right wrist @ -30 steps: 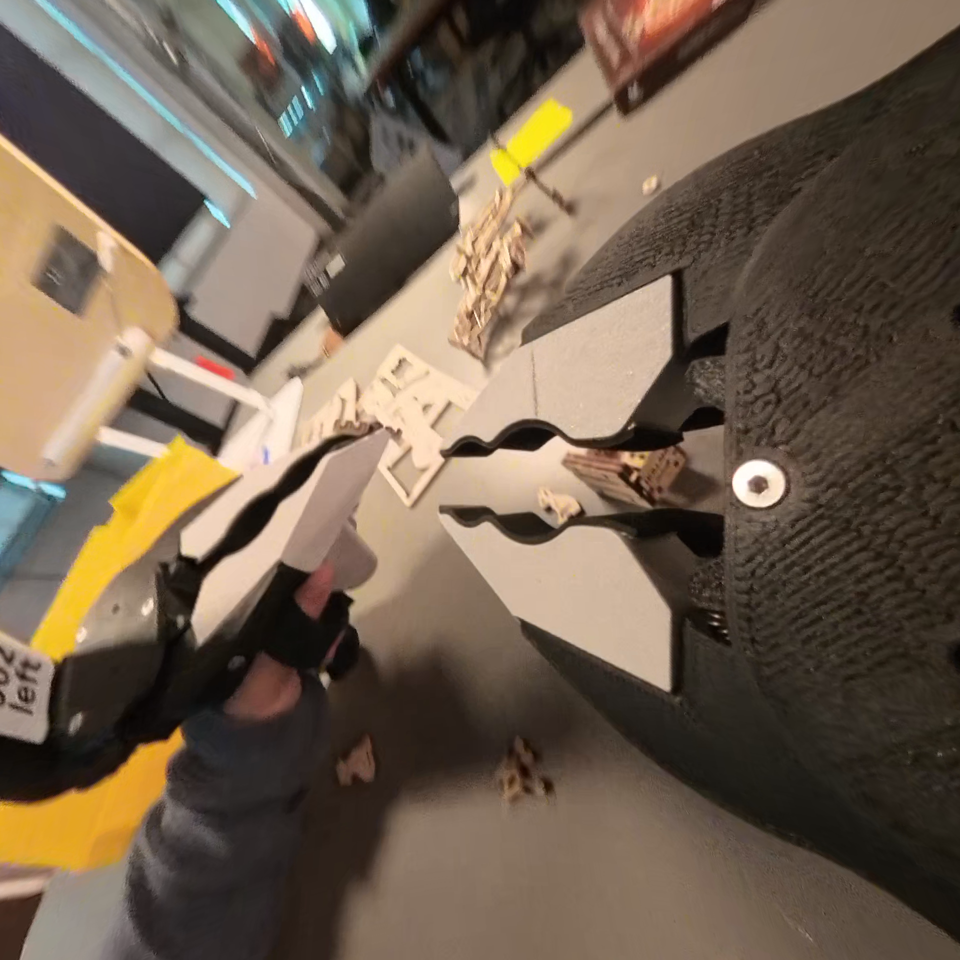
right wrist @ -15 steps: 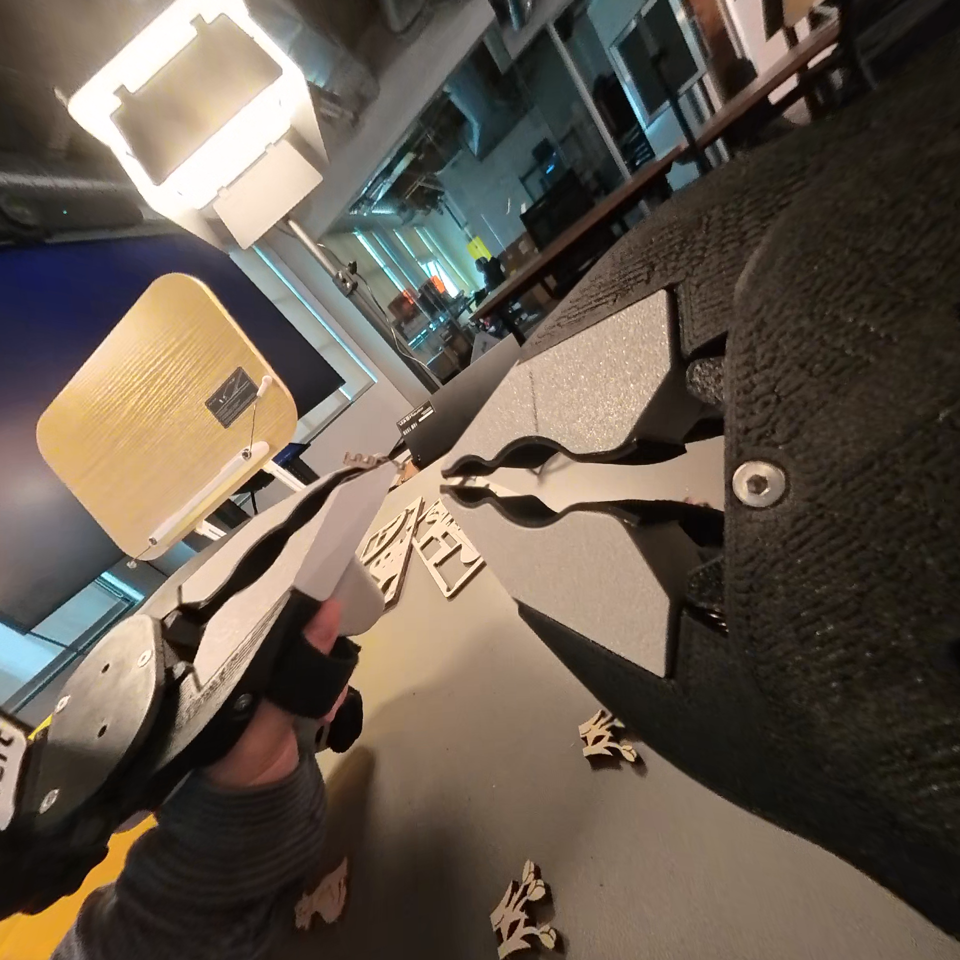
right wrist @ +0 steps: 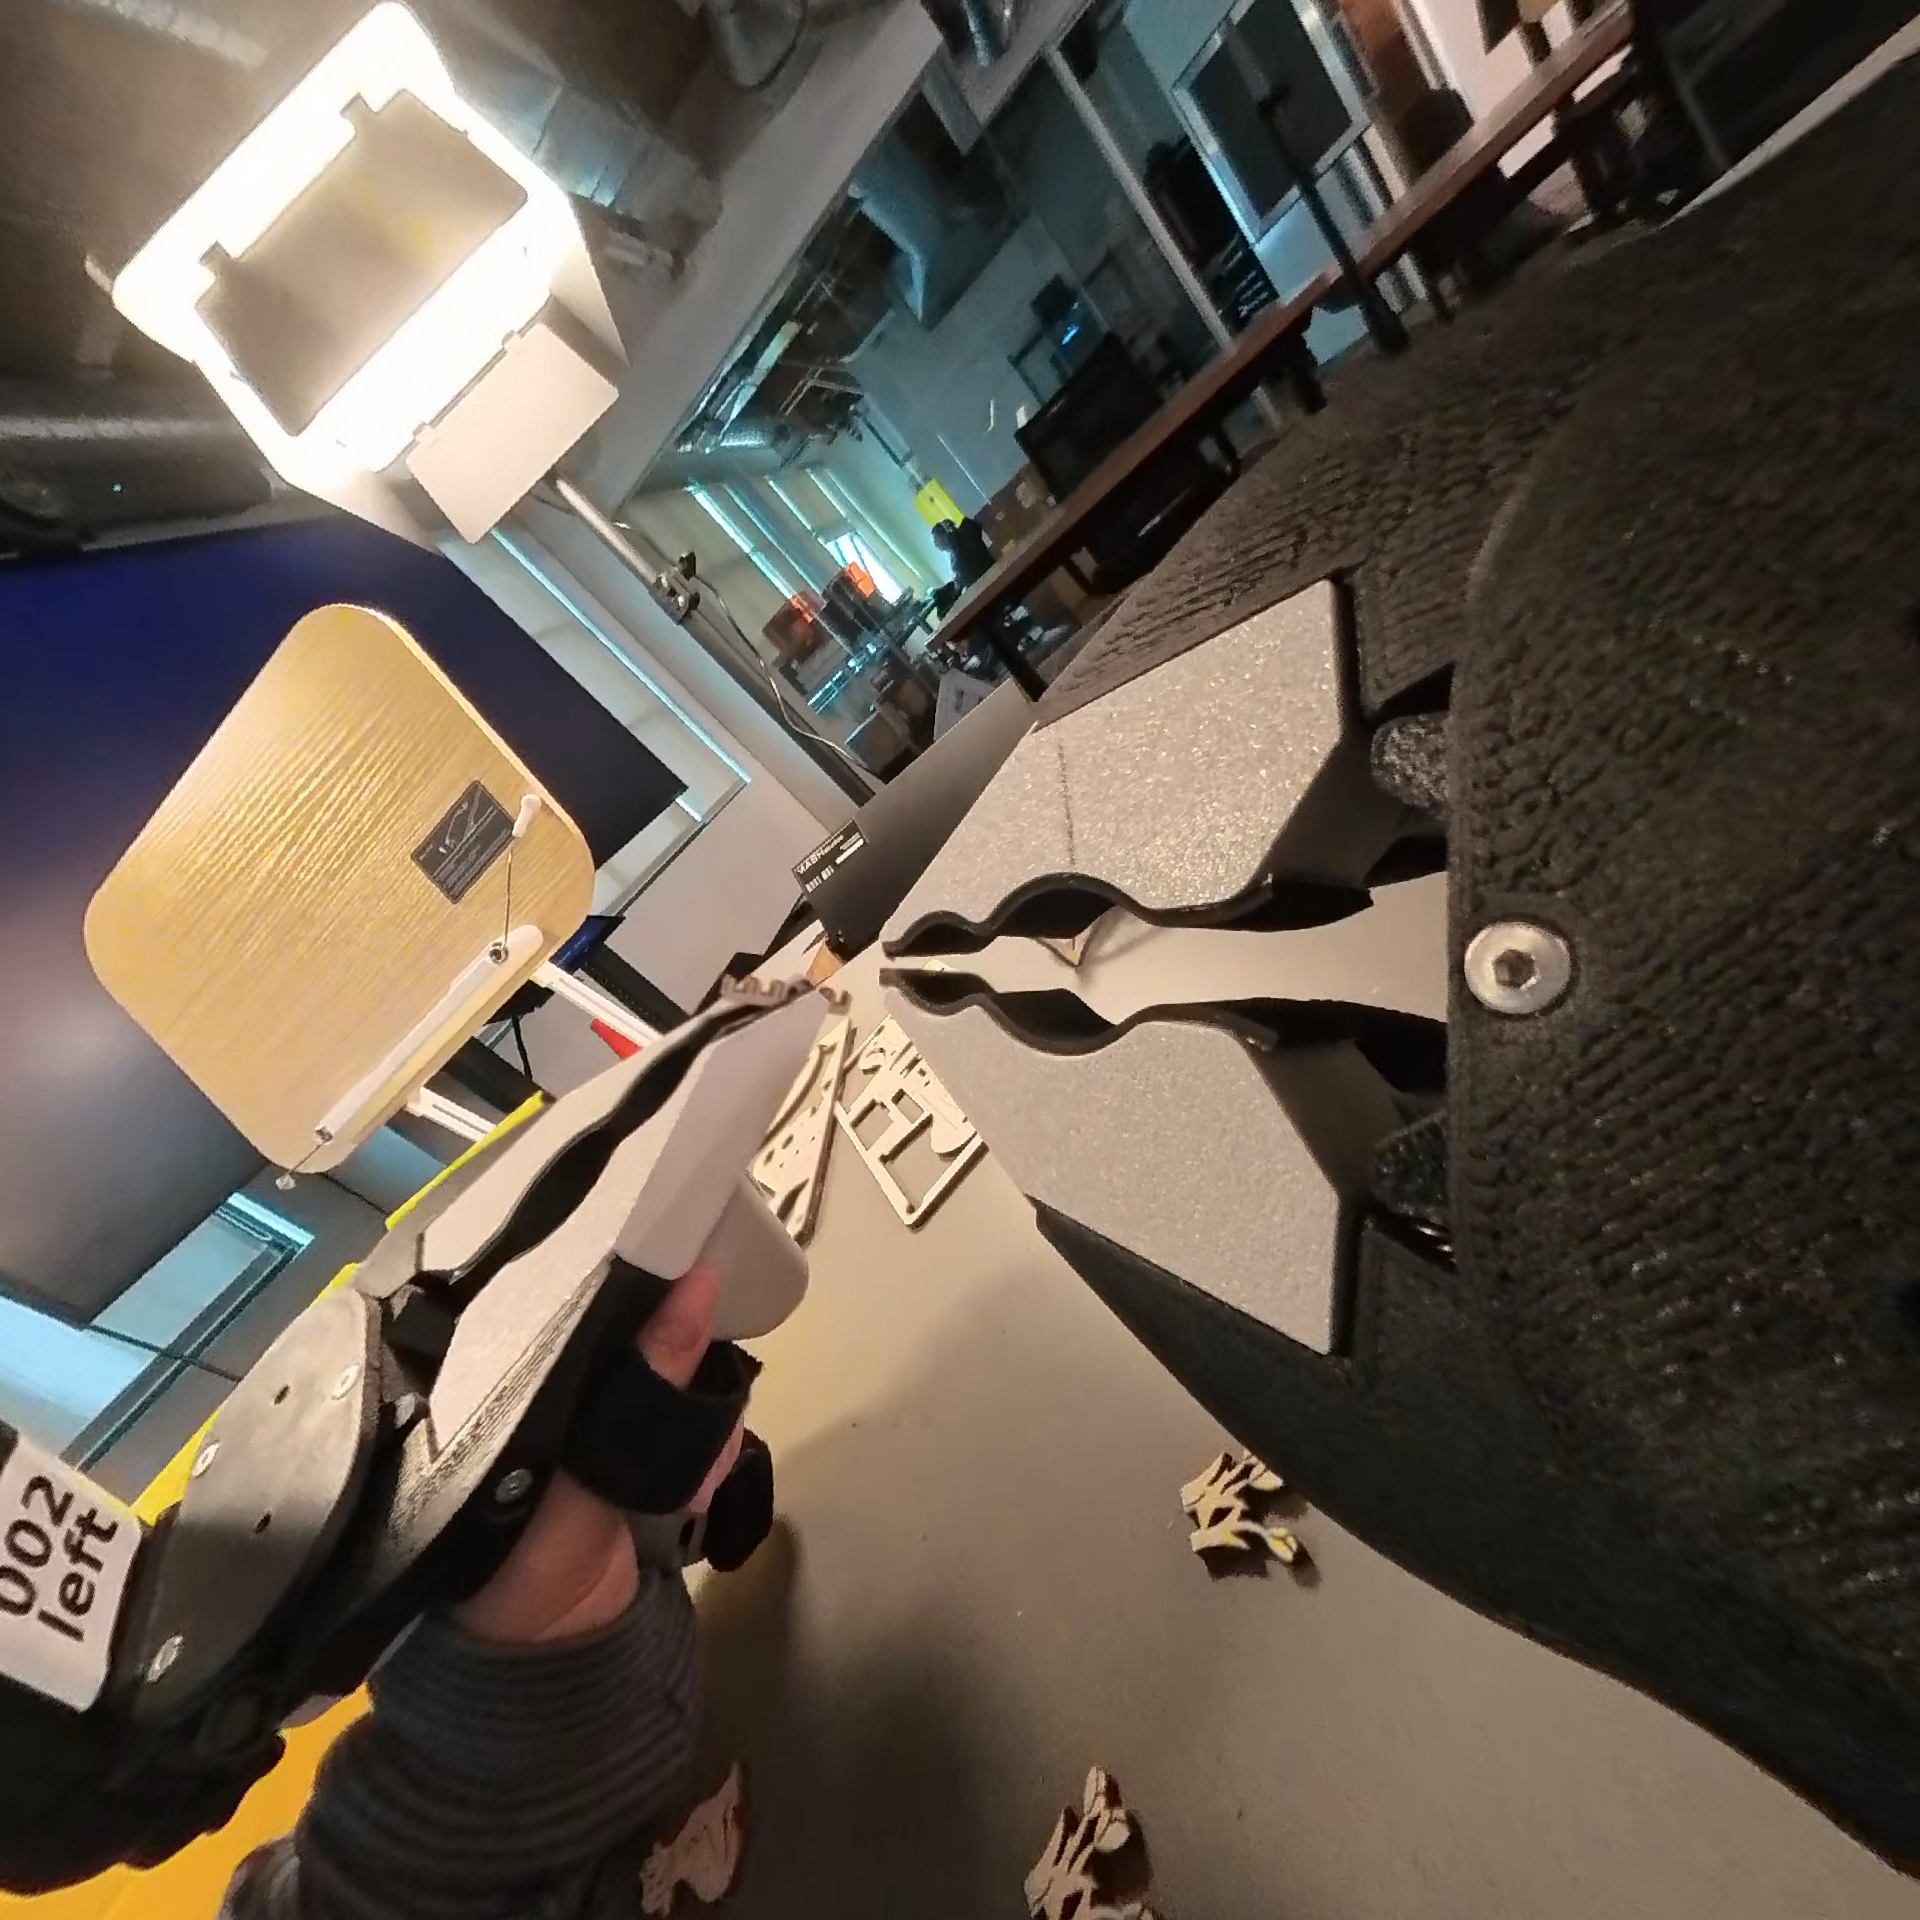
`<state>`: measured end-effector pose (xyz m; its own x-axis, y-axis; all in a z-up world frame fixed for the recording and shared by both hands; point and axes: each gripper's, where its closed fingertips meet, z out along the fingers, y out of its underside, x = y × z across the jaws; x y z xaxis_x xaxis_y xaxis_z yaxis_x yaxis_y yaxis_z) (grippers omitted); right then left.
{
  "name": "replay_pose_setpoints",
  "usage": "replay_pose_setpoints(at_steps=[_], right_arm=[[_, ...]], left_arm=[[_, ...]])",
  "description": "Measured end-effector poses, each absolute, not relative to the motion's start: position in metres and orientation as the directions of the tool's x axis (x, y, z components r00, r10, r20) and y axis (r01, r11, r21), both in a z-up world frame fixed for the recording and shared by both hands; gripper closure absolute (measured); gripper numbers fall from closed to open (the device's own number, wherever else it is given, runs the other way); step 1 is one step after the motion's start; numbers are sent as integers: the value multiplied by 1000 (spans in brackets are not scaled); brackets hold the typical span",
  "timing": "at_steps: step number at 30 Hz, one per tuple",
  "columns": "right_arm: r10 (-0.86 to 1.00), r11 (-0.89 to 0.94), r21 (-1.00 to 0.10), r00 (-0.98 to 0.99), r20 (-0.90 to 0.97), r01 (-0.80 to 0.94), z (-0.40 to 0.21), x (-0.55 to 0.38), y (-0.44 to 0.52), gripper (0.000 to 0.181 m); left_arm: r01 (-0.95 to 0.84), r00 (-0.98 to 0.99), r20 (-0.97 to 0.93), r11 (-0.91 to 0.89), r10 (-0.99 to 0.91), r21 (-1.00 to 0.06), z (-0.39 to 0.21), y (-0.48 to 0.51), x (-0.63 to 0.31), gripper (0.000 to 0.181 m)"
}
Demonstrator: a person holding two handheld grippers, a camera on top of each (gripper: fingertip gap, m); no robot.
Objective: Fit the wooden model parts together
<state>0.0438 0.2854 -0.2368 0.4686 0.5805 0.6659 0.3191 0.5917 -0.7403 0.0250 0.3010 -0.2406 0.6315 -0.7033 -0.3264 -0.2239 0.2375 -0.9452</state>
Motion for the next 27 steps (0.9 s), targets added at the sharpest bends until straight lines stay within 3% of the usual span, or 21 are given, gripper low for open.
replay_pose_setpoints(at_steps=[27], right_arm=[[601, 575, -758, 470, 647, 308, -238, 43, 286, 181]], left_arm=[[-228, 625, -313, 217, -715, -949, -245, 302, 26, 180]])
